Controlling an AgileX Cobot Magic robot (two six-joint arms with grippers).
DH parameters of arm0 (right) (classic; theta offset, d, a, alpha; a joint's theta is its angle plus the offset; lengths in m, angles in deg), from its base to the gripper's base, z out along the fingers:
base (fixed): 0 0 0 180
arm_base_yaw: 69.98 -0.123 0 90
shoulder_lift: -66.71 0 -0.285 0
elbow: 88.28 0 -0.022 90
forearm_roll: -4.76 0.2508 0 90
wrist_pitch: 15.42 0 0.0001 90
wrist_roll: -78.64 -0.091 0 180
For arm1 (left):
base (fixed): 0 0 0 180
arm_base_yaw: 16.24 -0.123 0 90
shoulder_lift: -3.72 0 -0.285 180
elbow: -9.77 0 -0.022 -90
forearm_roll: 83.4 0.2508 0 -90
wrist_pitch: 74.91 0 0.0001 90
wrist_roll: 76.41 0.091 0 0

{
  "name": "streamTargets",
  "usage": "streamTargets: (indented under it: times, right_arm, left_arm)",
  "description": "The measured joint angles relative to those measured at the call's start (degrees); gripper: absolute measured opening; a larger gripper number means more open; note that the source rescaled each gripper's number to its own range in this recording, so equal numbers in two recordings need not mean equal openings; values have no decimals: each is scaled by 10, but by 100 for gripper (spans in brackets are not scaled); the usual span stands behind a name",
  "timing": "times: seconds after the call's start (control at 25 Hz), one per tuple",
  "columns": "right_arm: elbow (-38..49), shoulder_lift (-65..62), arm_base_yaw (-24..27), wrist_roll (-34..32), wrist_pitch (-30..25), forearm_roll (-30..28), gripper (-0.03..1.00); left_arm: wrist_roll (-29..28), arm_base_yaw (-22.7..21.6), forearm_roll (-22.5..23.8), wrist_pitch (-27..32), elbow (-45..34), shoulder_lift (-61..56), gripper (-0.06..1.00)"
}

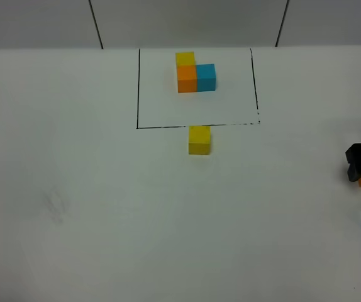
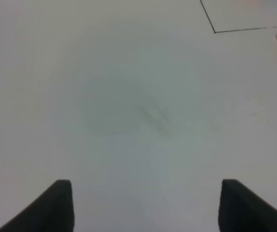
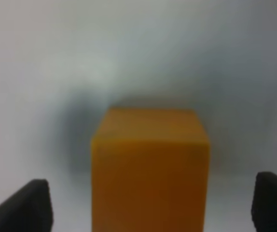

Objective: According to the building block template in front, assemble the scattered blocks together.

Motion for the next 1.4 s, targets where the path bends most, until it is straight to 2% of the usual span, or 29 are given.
streamTargets:
  times: [0.16,0.24,0.32,0.36,0.4,0.64,0.76,0.8,1.0,1.2,1.28,1.4]
  right_arm:
    - [0,13,0,-1,2,0,55]
    - [0,18,0,-3,3,0,39]
    - [0,22,0,-4,4,-1,18]
    - [0,24,0,-5,4,-3,4]
    - [0,24,0,-5,5,-3,0]
    - [0,17,-16,-29,-8,-26,0]
    - [0,-8,-55,-95,-36,-34,0]
    - [0,-20,-75,-137,-44,-41,0]
    - [-15,-56,-240,-357,-88,-97,0]
    - [-69,-50,-383,-502,-114,-141,0]
    - [-100,-31,-425,-557,-127,-161,0]
    - [-156,14,-468,-585,-148,-181,0]
  left_arm:
    - [0,0,0,0,0,0,44]
    - [0,0,0,0,0,0,44]
    - [0,0,0,0,0,0,44]
    - [0,0,0,0,0,0,44]
    - [0,0,0,0,0,0,44]
    - [0,0,0,0,0,0,44]
    - [0,0,0,0,0,0,44]
    - [0,0,0,0,0,0,44]
    - [0,0,0,0,0,0,44]
    - [0,0,0,0,0,0,44]
    - [0,0,0,0,0,0,44]
    - [0,0,0,0,0,0,44]
